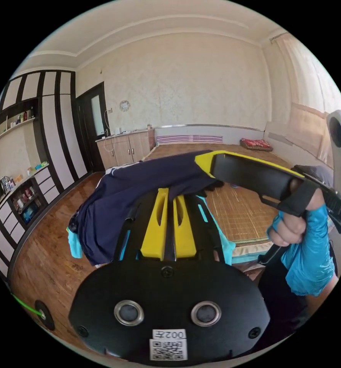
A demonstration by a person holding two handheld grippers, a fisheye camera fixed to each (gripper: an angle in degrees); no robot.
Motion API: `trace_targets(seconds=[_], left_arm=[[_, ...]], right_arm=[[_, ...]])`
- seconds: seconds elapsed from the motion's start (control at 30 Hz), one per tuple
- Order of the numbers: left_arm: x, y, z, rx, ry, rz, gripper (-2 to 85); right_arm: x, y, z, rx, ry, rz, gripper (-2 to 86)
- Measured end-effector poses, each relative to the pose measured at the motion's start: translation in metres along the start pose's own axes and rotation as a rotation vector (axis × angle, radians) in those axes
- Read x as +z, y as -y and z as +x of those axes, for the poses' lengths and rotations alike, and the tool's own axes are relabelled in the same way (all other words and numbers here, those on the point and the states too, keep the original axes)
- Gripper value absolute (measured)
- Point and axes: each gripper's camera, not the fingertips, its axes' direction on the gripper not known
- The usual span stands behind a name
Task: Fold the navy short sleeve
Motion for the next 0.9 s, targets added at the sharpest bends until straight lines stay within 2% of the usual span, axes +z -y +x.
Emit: trace_targets(seconds=[0.23, 0.37, 0.57, 0.67, 0.9], left_arm=[[-0.064, 0.016, 0.037, 0.088, -0.228, 0.105, -1.0], [-0.086, 0.021, 0.068, 0.147, -0.288, 0.125, -1.0], [-0.116, 0.026, 0.12, 0.23, -0.475, 0.138, -0.9], [-0.121, 0.024, 0.146, 0.275, -0.557, 0.098, -0.6], [-0.129, -0.009, 0.171, 0.399, -0.554, 0.004, 4.6]], right_arm=[[-0.112, 0.002, -0.019, -0.001, -0.115, 0.152, -0.9], [-0.177, -0.001, -0.026, 0.004, -0.199, 0.211, -0.9], [-0.271, -0.012, -0.032, 0.045, -0.308, 0.306, -0.9], [-0.306, -0.017, -0.03, 0.059, -0.383, 0.29, -0.9], [-0.357, -0.036, -0.022, 0.08, -0.511, 0.215, -0.9]])
